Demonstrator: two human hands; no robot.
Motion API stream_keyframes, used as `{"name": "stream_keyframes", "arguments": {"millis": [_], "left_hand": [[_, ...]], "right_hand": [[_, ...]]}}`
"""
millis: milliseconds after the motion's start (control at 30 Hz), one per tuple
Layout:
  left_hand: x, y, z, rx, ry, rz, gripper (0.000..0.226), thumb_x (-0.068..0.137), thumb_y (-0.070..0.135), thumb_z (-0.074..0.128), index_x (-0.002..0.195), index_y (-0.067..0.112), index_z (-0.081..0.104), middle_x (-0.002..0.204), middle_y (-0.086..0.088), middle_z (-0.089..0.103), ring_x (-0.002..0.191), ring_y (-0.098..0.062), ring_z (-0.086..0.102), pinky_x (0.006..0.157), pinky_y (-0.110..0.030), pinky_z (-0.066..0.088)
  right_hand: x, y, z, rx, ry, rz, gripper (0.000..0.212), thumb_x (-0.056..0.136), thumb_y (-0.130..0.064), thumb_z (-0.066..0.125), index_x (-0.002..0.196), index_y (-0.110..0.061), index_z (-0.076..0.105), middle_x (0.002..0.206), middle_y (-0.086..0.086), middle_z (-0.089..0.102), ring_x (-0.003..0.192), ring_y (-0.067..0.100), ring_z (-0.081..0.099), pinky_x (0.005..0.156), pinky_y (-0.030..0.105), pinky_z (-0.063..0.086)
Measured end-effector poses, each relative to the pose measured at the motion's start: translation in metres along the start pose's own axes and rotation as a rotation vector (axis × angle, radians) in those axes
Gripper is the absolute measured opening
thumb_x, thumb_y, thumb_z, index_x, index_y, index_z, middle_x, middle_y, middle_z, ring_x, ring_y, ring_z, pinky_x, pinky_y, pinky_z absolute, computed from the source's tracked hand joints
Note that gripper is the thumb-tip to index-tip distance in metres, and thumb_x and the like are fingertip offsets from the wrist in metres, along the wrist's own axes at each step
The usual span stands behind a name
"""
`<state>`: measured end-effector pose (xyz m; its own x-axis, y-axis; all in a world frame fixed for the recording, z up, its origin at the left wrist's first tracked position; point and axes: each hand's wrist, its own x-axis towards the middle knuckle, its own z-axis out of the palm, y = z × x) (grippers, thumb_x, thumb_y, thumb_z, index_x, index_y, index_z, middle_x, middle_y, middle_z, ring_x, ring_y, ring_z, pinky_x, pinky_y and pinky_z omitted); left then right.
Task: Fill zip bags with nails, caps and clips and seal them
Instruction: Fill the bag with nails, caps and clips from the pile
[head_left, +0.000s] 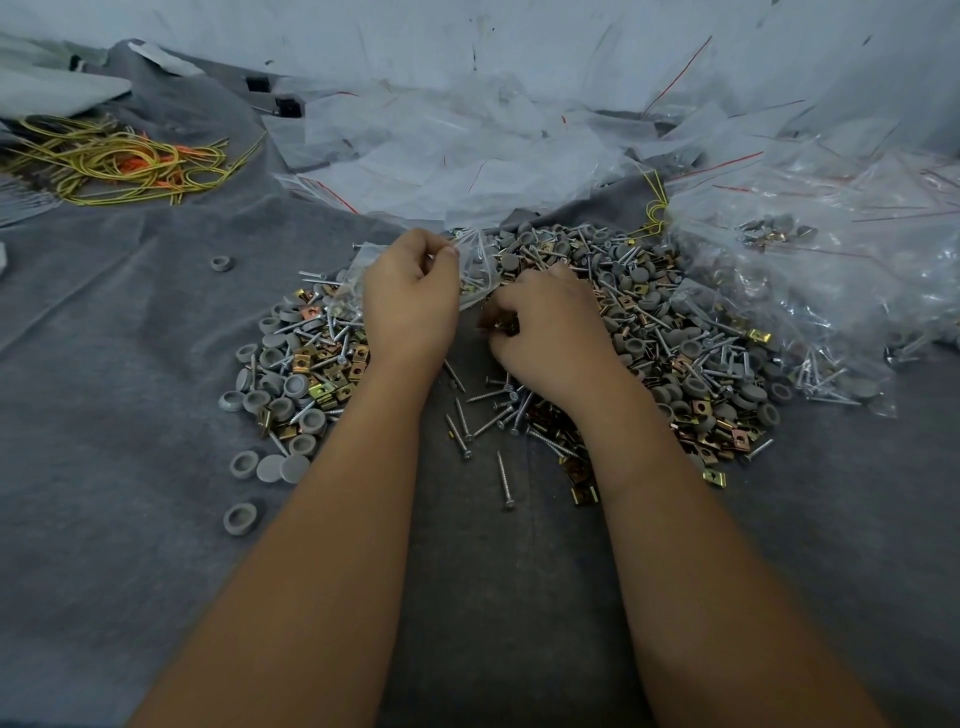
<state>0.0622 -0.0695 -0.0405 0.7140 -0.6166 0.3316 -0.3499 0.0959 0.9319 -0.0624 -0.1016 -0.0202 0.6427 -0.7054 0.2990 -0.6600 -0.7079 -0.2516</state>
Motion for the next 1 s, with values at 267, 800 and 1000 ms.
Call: {"name": "stream_keyframes", "arguments": {"millis": [267,800,1000], "left_hand": [[0.0,-0.001,0.0,0.023,-0.002,0.008,0.022,0.087,0.019,0.056,0.07,0.032,0.058,0.06,0.008,0.054,0.048,0.001,0.042,0.053,-0.025,0.034],[-0.004,0.001,0.0,0.116,-0.095,0.125,0.013,0.086,0.021,0.056,0.077,0.029,0.06,0.051,0.01,0.046,0.045,0.001,0.041,0.044,-0.016,0.029],[-0.002,0.002,0.0,0.051,-0.005,0.046,0.022,0.088,0.02,0.055,0.072,0.035,0.057,0.057,0.009,0.05,0.05,0.0,0.043,0.052,-0.024,0.035]], "right_hand": [[-0.001,0.0,-0.006,0.222,0.247,0.205,0.014,0.085,-0.015,0.062,0.093,-0.02,0.071,0.088,-0.001,0.07,0.09,0.026,0.061,0.088,0.045,0.048],[0.008,0.002,0.006,0.402,0.222,0.111,0.023,0.093,-0.031,0.061,0.109,-0.023,0.075,0.112,0.002,0.068,0.111,0.023,0.057,0.096,0.039,0.044],[0.003,0.004,-0.006,0.646,0.279,0.263,0.021,0.093,-0.02,0.054,0.104,-0.026,0.07,0.093,-0.01,0.065,0.081,0.004,0.059,0.072,0.028,0.048]]}}
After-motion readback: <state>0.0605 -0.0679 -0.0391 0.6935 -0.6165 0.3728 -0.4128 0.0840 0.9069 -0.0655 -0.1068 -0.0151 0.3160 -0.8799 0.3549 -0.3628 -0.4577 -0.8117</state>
